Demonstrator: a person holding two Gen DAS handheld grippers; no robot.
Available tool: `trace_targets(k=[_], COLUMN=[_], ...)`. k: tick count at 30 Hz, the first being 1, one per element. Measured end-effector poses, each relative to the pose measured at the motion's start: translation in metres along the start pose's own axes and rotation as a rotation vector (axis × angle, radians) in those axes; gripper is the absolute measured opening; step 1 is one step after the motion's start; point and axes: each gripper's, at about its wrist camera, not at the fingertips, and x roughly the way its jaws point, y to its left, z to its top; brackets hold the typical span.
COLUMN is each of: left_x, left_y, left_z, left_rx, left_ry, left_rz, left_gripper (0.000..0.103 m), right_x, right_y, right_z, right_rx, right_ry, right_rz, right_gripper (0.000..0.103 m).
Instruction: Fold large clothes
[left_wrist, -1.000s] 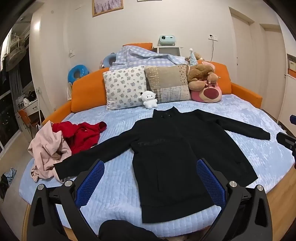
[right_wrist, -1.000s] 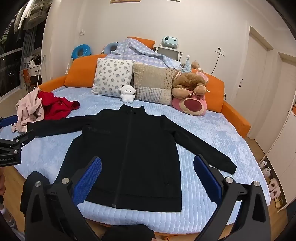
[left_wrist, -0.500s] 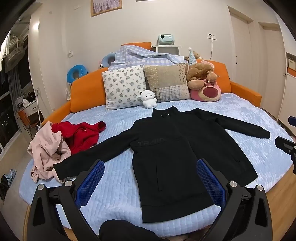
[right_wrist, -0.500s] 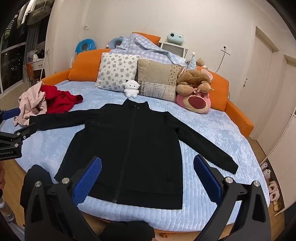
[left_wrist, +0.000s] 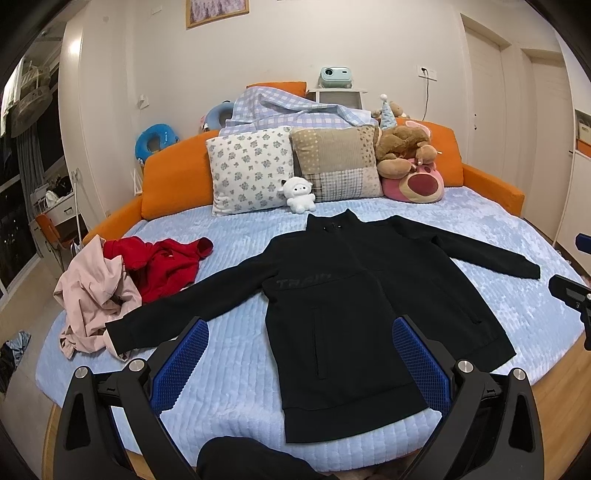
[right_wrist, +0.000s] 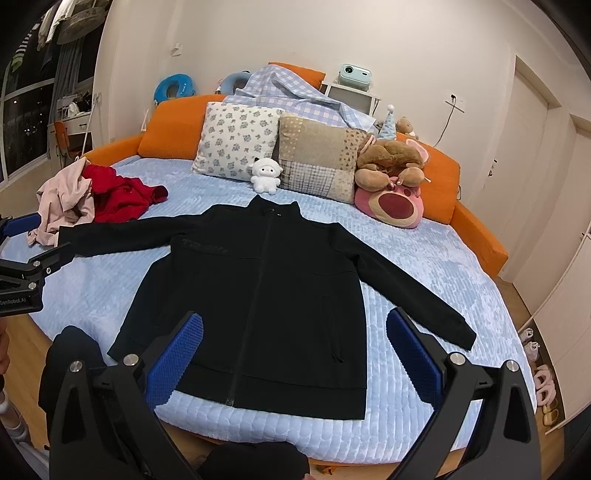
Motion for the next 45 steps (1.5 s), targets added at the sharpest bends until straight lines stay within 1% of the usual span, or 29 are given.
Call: trace_targets(k=[2, 3, 4, 9, 10, 11, 45], left_x=[-0.001, 0.002, 0.003, 0.005, 0.003, 0.003, 0.003], left_y=[-0.003, 0.007, 0.008, -0.001, 0.009, 0.009, 0.018], left_z=[-0.002, 0.003, 0.001, -0.006, 0.003, 0.004, 0.006], left_rx=[-0.002, -0.002, -0.004, -0.002, -0.006, -0.009, -0.012], left_ry=[-0.003, -0.003, -0.003, -0.007, -0.003, -0.003, -0.006], left_rz=[0.003, 0.007, 0.006, 0.004, 0.003, 0.004, 0.010], left_gripper=[0.101, 0.101, 0.101, 0.101, 0.101, 0.101, 0.101], right_x=[0.000, 0.000, 0.000, 0.000, 0.000, -0.001, -0.003], right_y=[0.001, 0.001, 0.001, 0.003, 0.003, 0.005, 0.009], right_z=[0.000, 0.001, 0.001, 0.002, 0.003, 0.003, 0.002], right_rx=[-0.004, -0.004, -0.006, -0.009, -0.011, -0.014, -0.032], right_ry=[-0.001, -0.001, -0.002, 0.000, 0.001, 0.001, 0.005], right_rz=[-0.002, -0.002, -0.003, -0.008, -0.008, -0.009, -0.022], right_gripper=[0.098, 0.098, 0.098, 0.098, 0.098, 0.098, 0.098])
